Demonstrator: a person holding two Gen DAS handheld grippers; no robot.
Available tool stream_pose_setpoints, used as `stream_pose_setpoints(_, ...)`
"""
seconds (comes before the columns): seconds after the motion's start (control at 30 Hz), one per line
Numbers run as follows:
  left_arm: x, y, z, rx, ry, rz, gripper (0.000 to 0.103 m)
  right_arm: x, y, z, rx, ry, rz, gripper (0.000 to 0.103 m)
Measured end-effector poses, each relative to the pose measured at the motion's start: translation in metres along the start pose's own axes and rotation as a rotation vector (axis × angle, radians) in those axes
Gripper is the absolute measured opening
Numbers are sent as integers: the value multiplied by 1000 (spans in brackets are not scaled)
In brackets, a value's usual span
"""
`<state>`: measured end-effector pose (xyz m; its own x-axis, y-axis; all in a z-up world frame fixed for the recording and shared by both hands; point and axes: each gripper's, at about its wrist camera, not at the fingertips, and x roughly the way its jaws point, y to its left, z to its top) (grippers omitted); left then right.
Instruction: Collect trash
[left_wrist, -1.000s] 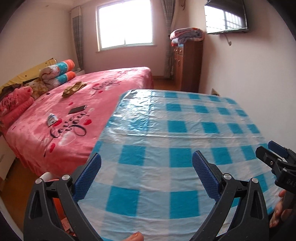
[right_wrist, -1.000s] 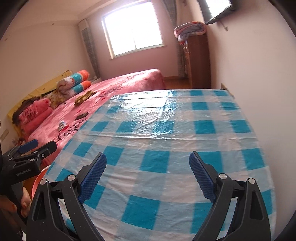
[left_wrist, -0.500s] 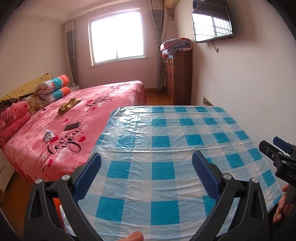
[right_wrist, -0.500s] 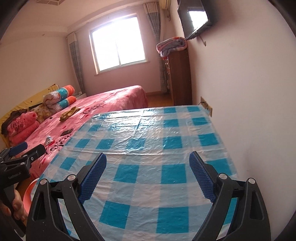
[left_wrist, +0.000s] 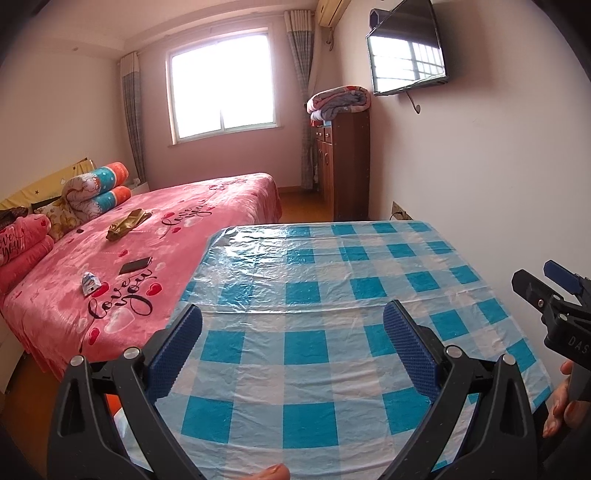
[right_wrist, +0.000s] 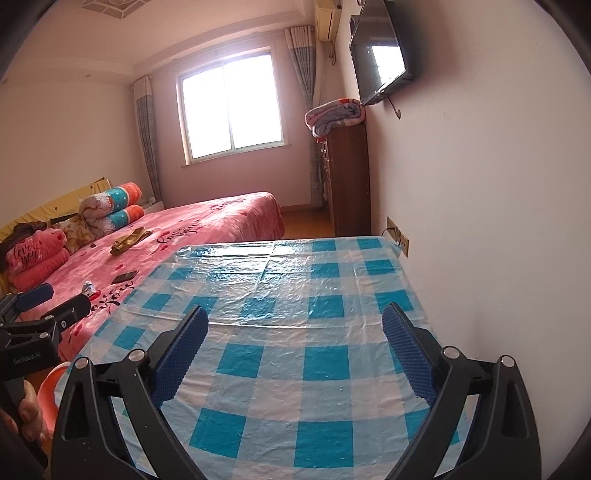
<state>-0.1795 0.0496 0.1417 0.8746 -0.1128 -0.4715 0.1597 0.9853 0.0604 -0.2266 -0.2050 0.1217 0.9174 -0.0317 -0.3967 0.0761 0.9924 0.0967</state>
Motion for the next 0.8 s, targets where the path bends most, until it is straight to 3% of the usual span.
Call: stream_pose_setpoints(0.8,-2,1,-1,-12,-4,0,99,4,13,0,-57,13,-23,96)
